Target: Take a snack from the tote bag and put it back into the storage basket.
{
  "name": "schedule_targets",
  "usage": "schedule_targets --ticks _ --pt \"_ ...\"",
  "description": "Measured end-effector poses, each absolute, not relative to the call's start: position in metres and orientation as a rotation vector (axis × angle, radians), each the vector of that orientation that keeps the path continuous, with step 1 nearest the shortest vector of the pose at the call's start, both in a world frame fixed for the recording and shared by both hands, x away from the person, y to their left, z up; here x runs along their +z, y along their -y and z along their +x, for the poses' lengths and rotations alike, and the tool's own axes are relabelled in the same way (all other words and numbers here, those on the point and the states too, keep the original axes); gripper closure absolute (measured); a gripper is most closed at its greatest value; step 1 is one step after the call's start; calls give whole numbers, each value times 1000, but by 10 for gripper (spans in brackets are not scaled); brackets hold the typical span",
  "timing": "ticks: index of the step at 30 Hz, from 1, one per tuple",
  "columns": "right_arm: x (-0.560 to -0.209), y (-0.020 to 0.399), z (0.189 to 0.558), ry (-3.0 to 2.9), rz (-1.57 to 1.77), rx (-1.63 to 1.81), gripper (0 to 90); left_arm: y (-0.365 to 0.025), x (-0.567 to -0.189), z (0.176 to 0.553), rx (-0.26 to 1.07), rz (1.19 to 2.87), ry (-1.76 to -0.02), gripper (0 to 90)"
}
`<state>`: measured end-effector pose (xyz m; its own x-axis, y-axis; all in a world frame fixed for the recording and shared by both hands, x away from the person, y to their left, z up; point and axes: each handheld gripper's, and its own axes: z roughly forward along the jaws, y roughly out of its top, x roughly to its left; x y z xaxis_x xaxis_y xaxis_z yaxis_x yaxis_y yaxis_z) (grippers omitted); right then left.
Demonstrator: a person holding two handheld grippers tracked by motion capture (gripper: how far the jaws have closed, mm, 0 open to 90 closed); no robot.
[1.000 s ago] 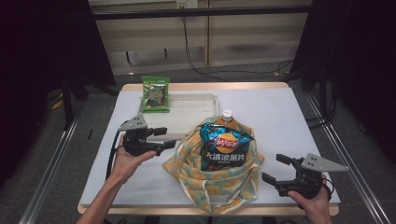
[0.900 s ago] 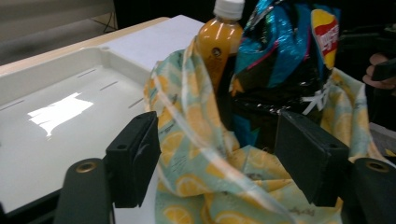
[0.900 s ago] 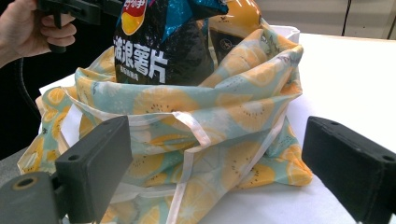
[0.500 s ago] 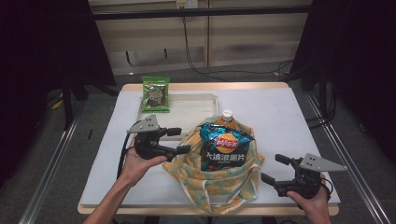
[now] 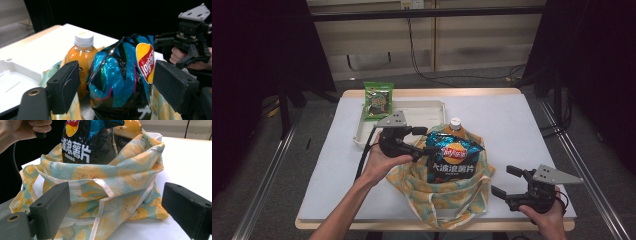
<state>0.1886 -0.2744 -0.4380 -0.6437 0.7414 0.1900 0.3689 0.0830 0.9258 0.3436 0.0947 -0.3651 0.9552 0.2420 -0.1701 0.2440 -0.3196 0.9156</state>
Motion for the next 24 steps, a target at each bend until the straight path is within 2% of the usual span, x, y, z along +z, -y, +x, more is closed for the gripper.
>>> schedule_targets --ticks 8,14,15,17,20,24 --pt "-438 274 189 -2041 1102 1579 82 -78 -381 359 -16 1950 -378 130" --pt "-438 273 188 -2051 1092 1575 82 -66 -386 360 -51 1972 -331 111" --pt "-438 273 189 -2052 1090 1575 82 -66 -387 360 -68 1975 -306 136" --pt "-438 273 189 -2052 1088 1576 82 -65 -386 358 -76 1966 -269 252" --pt "-438 273 188 -2054 1088 1571 82 -67 -383 355 -69 1984 -238 301" --pt "-438 272 187 -2052 1091 1570 82 -68 -381 351 -85 1984 -201 439"
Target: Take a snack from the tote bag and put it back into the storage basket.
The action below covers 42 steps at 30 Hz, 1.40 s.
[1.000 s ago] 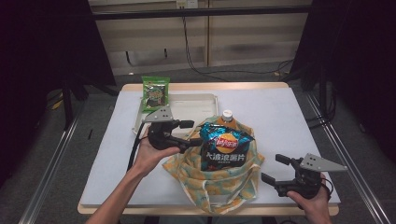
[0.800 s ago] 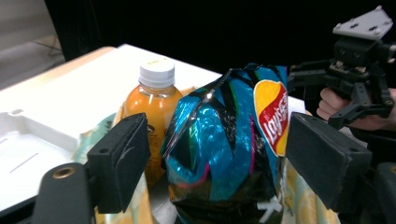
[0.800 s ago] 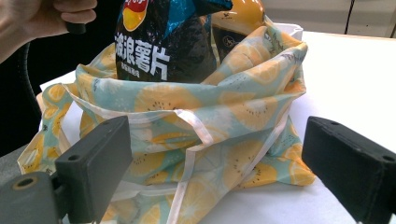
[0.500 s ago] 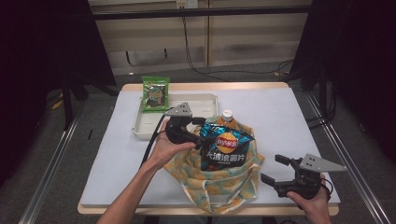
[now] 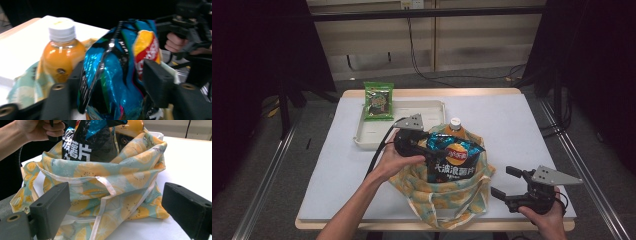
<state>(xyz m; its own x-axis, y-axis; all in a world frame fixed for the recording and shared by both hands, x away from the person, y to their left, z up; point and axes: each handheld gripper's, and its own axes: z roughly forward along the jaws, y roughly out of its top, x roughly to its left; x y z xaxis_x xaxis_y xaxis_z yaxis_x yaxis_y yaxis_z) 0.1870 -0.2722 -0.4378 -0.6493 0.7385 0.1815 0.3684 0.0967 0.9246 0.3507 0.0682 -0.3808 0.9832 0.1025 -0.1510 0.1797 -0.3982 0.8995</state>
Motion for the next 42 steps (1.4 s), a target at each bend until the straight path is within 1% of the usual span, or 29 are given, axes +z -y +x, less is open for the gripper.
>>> schedule_targets --ticks 2,5,9,11,18,20,27,42 --pt "-438 272 187 -2055 1083 1567 82 -68 -380 349 -87 1989 -190 484" --pt "-438 272 187 -2057 1081 1559 82 -71 -379 348 -94 1987 -193 575" --pt "-438 272 187 -2057 1083 1555 82 -75 -380 348 -125 1975 -182 652" --pt "-438 273 188 -2052 1087 1557 82 -76 -379 347 -127 1981 -175 705" --pt "-438 274 187 -2045 1100 1557 82 -76 -377 343 -135 1982 -177 791" --pt "-438 274 188 -2046 1099 1556 82 -77 -376 342 -119 1986 -190 804" --pt "-438 275 188 -2045 1104 1559 82 -76 -376 341 -142 1961 -210 839" --pt "-438 275 188 -2040 1099 1555 81 -75 -359 334 -127 1905 -206 845"
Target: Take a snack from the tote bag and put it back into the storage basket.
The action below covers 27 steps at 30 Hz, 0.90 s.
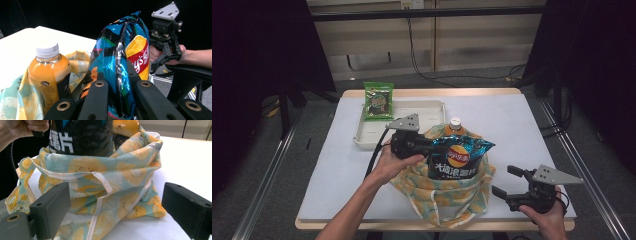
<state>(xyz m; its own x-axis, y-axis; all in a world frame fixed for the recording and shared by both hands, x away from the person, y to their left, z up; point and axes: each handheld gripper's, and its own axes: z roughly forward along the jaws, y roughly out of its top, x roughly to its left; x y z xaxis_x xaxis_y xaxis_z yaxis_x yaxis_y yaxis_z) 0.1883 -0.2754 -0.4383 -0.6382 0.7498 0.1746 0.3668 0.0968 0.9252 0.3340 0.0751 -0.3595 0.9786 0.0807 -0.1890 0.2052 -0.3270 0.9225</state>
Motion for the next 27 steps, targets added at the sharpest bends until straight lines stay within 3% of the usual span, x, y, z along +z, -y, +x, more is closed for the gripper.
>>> schedule_targets --ticks 27 --pt "-436 278 185 -1978 1092 1565 7 -93 -317 332 -42 1853 -218 842"
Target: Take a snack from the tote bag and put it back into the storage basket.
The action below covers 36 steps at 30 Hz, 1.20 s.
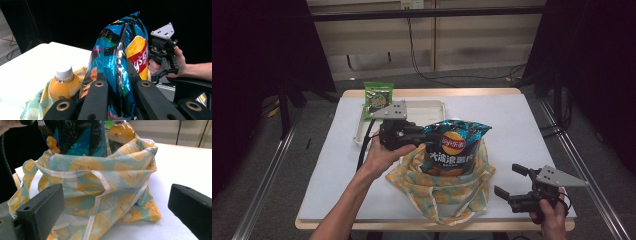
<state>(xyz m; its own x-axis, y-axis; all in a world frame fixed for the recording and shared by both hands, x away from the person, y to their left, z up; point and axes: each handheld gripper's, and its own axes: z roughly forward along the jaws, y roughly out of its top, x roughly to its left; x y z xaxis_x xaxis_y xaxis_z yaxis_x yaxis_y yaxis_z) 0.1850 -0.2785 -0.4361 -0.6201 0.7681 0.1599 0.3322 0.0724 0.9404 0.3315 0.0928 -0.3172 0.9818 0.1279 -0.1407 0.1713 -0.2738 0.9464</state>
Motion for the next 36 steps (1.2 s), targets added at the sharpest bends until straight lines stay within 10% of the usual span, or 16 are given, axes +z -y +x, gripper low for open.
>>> schedule_targets --ticks 36 --pt "-436 278 183 -1950 1055 1542 8 -107 -275 331 2 1793 -202 840"
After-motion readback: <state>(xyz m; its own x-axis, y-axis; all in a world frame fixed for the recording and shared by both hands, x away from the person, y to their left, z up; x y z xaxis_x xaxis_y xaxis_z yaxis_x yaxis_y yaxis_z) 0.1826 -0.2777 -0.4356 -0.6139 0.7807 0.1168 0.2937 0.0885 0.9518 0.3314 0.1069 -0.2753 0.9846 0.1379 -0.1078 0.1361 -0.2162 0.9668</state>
